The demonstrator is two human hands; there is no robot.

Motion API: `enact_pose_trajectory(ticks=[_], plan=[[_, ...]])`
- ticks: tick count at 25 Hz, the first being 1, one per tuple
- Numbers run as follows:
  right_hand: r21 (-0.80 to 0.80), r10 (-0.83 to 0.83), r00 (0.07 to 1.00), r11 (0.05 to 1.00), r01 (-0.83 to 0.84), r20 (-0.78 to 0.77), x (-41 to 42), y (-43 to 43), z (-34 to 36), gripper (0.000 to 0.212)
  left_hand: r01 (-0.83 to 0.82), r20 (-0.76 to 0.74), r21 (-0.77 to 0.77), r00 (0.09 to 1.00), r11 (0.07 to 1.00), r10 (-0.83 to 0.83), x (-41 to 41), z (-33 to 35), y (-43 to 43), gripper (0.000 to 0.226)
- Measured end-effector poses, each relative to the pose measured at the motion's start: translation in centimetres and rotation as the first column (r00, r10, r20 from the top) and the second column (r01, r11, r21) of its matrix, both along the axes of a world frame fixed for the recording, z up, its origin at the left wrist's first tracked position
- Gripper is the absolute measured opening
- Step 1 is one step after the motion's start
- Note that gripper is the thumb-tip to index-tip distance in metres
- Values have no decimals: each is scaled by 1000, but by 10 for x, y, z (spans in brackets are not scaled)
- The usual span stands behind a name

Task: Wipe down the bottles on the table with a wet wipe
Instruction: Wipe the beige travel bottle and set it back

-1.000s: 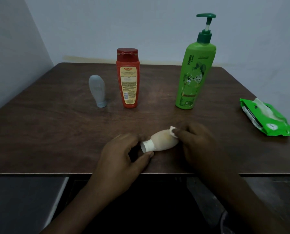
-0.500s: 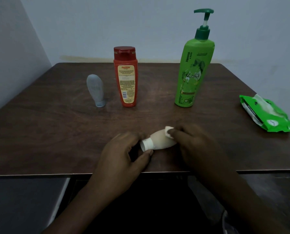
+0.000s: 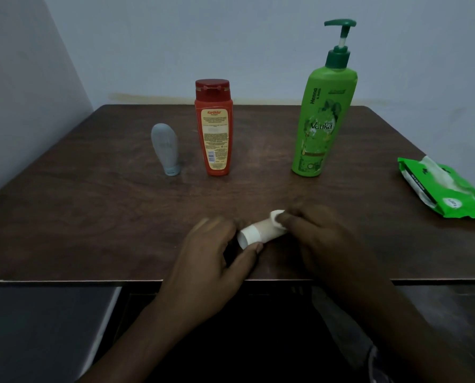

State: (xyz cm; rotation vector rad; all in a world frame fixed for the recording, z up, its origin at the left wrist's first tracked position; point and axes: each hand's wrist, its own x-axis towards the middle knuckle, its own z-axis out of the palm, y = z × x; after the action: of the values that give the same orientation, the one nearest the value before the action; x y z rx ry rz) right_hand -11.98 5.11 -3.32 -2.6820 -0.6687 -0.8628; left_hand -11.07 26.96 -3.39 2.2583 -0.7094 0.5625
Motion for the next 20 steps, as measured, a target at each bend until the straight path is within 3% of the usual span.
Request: enact_pose_trajectory(ticks=[3, 8, 13, 17, 20], plan=[[39, -35, 999, 999, 36, -10, 6, -1, 7, 38, -5, 1, -12, 1000, 1000, 5, 2, -2, 1, 36], [-84, 116, 993, 990, -115, 2, -17, 31, 8, 28, 26, -35, -39, 999, 999, -28, 4, -9, 4, 25], [-25, -99, 995, 995, 99, 2, -1, 6, 6, 30, 14, -7, -41, 1000, 999, -14, 5, -8, 3, 32], [-138, 69, 998, 988, -67, 8, -20, 28, 7, 30, 34, -21, -33, 999, 999, -35, 5, -11, 5, 19], [-102, 4, 1000, 995, -2, 24, -12, 16, 12, 33, 36, -20, -29, 999, 999, -37, 4, -10, 4, 22]])
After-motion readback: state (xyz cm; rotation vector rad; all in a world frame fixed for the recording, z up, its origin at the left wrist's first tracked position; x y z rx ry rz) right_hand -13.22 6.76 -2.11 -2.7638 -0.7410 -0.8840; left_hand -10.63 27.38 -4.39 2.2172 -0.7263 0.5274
